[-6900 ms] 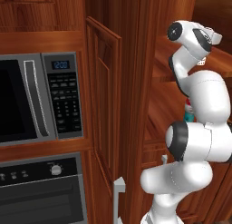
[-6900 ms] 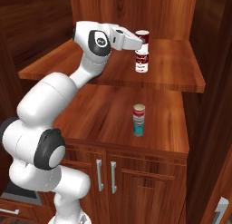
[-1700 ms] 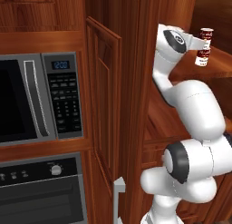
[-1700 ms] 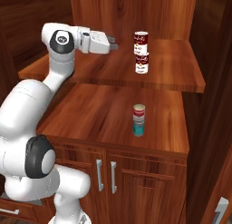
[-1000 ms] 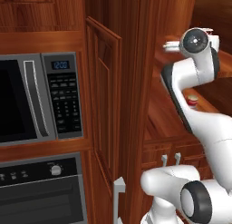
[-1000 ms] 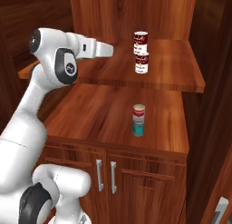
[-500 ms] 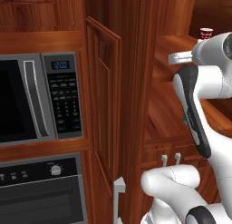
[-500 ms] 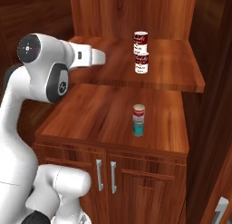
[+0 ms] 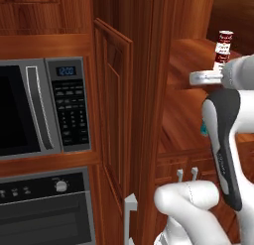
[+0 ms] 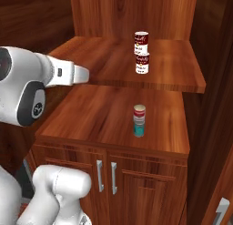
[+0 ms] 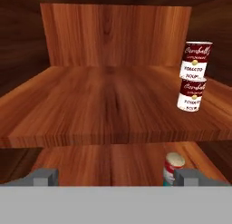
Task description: Stack two cans on top of the other two cans in the cabinet.
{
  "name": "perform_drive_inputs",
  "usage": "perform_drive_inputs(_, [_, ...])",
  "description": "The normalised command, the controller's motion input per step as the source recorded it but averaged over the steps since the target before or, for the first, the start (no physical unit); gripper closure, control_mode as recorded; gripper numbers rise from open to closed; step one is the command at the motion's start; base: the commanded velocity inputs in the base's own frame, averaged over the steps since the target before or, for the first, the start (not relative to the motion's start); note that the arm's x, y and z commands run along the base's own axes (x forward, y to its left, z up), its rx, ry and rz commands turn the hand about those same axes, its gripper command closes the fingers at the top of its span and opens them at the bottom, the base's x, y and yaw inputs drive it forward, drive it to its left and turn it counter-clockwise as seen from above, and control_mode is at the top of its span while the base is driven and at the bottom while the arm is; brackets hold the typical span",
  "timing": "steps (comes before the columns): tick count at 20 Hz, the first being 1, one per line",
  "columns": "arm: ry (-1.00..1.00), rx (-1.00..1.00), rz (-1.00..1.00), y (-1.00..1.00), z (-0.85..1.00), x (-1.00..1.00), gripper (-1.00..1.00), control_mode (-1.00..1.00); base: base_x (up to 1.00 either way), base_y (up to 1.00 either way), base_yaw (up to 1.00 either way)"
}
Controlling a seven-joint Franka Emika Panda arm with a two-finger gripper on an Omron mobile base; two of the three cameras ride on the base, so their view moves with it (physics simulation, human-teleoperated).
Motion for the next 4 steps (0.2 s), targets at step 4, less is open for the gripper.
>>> perform_drive_inputs(4, [0.0,0.03,0.0,0.01,-0.23,-0.79,-1.0,-1.0,0.0,0.0,0.0])
